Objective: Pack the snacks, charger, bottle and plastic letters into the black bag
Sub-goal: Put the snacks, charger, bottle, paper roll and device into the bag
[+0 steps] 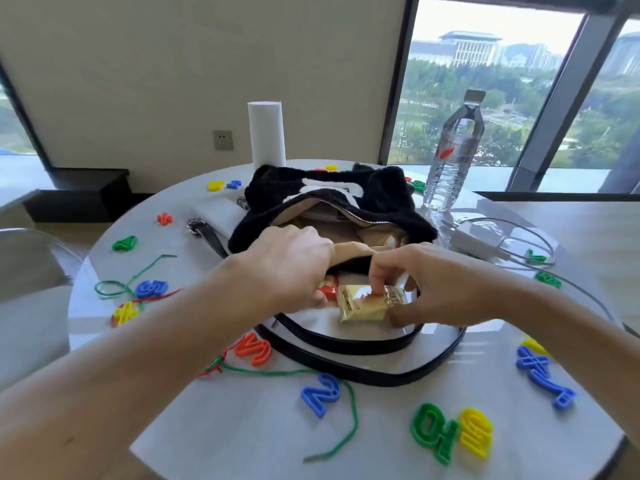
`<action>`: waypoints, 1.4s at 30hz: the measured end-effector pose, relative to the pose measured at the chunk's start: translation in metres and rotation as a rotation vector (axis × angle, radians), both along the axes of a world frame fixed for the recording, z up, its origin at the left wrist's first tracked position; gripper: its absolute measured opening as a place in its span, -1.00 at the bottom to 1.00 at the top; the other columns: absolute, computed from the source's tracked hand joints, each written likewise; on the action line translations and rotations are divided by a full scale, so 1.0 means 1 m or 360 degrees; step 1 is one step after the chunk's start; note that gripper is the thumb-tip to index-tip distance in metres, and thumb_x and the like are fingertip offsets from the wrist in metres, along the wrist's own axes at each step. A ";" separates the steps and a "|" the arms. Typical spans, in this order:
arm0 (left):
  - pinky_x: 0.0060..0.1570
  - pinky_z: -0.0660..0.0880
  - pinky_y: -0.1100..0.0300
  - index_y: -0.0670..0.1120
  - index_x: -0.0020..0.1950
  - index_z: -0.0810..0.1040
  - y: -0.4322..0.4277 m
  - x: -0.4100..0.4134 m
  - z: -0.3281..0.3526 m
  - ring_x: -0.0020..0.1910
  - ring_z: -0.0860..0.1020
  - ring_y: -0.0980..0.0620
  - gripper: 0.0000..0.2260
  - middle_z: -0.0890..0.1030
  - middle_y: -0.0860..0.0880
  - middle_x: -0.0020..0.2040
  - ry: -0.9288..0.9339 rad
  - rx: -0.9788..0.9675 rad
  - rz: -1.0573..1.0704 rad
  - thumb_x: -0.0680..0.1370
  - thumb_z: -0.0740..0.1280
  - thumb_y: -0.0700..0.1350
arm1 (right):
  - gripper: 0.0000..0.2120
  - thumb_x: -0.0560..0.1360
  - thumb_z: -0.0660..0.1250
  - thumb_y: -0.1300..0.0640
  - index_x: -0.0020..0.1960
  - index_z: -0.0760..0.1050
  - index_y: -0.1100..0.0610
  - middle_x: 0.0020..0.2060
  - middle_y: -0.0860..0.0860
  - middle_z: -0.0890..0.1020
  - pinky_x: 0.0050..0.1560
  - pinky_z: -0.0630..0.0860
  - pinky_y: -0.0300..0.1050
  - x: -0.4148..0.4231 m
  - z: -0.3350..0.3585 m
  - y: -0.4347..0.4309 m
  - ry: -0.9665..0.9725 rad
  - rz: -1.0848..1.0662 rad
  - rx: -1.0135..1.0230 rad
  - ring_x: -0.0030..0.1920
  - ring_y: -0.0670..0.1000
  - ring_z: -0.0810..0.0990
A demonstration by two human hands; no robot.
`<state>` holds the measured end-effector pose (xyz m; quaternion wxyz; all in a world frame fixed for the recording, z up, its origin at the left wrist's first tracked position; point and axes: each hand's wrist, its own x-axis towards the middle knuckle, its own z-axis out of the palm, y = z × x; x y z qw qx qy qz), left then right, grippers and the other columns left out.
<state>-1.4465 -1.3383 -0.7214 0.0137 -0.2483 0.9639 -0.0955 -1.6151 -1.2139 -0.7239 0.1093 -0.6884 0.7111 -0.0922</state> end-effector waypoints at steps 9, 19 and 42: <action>-0.17 0.53 0.14 0.09 0.02 0.44 -0.019 0.000 0.014 -0.17 0.59 0.10 -0.70 0.60 0.11 -0.14 0.0454 0.0752 -0.0013 0.44 0.42 0.20 | -0.81 0.38 0.56 0.15 -0.08 0.58 0.09 -0.17 0.02 0.72 -0.07 0.56 -0.11 -0.016 0.007 0.006 -0.0981 -0.0315 -0.0456 -0.16 -0.02 0.69; 0.05 0.63 0.10 -0.28 0.30 0.44 -0.009 -0.022 0.028 0.05 0.68 -0.20 -0.66 0.67 -0.30 0.08 0.1436 0.2717 -0.0016 0.54 0.37 -0.33 | -0.84 0.48 0.50 0.16 -0.01 0.56 0.14 -0.08 0.08 0.72 0.16 0.57 0.17 -0.003 0.003 -0.015 -0.1312 -0.0421 -0.1014 -0.02 0.05 0.70; -0.17 0.34 0.09 -0.05 0.08 0.51 -0.075 -0.002 0.001 0.06 0.54 -0.09 -0.80 0.43 0.02 0.02 0.0602 -0.0125 0.0191 0.55 0.32 0.04 | -0.67 0.27 0.55 -0.11 -0.08 0.51 -0.06 -0.12 0.00 0.66 0.00 0.58 0.21 -0.007 -0.002 -0.030 -0.0725 -0.0648 -0.0740 -0.09 0.14 0.65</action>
